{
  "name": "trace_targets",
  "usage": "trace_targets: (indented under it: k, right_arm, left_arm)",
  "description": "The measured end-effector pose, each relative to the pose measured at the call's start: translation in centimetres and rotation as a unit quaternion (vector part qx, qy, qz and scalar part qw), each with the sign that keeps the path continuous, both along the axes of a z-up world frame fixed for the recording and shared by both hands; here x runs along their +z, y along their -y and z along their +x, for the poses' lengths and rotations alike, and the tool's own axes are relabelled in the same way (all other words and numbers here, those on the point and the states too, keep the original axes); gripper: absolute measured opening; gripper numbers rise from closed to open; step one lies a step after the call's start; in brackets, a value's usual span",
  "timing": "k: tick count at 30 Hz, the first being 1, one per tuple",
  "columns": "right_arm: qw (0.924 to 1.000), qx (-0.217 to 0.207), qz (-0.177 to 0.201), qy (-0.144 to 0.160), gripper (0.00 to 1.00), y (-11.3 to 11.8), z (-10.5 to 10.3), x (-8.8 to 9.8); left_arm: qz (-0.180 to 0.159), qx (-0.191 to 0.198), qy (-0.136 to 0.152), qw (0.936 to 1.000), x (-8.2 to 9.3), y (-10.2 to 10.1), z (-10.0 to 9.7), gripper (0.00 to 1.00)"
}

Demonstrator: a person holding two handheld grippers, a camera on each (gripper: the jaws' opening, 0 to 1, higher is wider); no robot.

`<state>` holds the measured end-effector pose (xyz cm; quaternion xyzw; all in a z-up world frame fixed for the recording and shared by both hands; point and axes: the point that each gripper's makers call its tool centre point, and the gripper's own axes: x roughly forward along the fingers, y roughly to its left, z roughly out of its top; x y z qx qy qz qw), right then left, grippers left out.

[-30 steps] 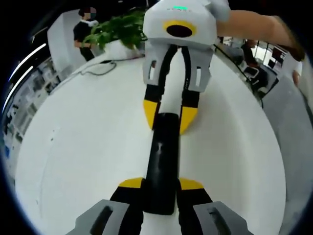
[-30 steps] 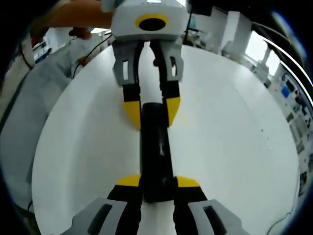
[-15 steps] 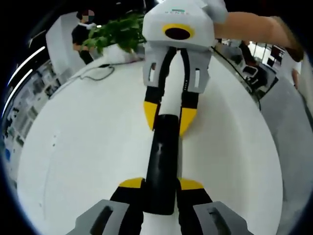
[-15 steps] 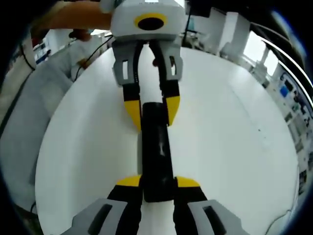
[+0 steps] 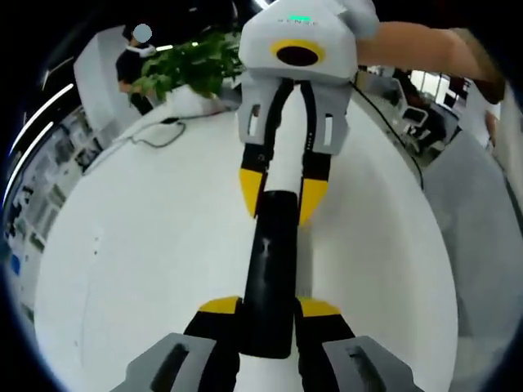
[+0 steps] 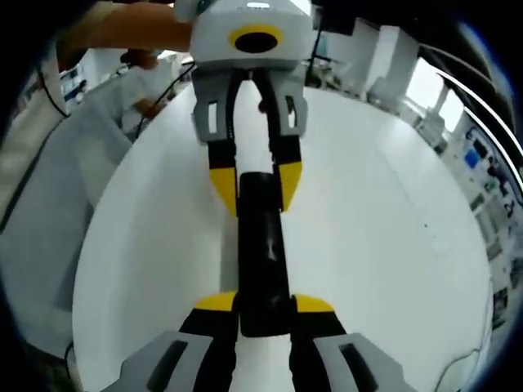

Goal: Press the specified remote control buttons in sequence, fully releasing each button before pressing the next.

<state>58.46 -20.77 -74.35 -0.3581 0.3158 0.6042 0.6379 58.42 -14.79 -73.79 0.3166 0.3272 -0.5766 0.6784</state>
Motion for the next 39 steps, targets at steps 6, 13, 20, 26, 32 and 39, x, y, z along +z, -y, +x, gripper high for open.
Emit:
trace_targets:
  k: [6, 13, 20, 26, 32, 39]
  right_arm:
    - [1.0, -0.001, 0.002, 0.003, 0.21, 0.2, -1.4, 0.7]
    - [1.0, 0.0, 0.002, 0.007, 0.21, 0.4, -3.6, 1.8]
    - [0.9999, -0.003, 0.004, 0.012, 0.21, 0.6, -5.6, 2.6]
    - [0.9999, -0.003, 0.008, 0.011, 0.21, 0.6, -7.8, 2.4]
    - [0.9999, -0.005, 0.013, 0.005, 0.21, 0.6, -9.8, 2.0]
    - [1.0, -0.001, 0.007, -0.001, 0.21, 0.5, -11.7, 1.3]
  left_arm:
    - [-0.001, -0.002, 0.007, 1.0, 0.7, 0.0, -1.5, 0.24]
    - [-0.005, -0.006, 0.013, 0.9999, 1.8, 0.3, -3.6, 0.24]
    - [-0.012, -0.006, 0.017, 0.9998, 2.5, 0.5, -5.4, 0.24]
    - [-0.01, -0.008, 0.019, 0.9997, 2.5, 0.5, -7.4, 0.24]
    - [-0.016, -0.007, 0.018, 0.9997, 2.0, 0.5, -9.6, 0.24]
    - [-0.017, -0.008, 0.013, 0.9997, 1.3, 0.5, -11.4, 0.24]
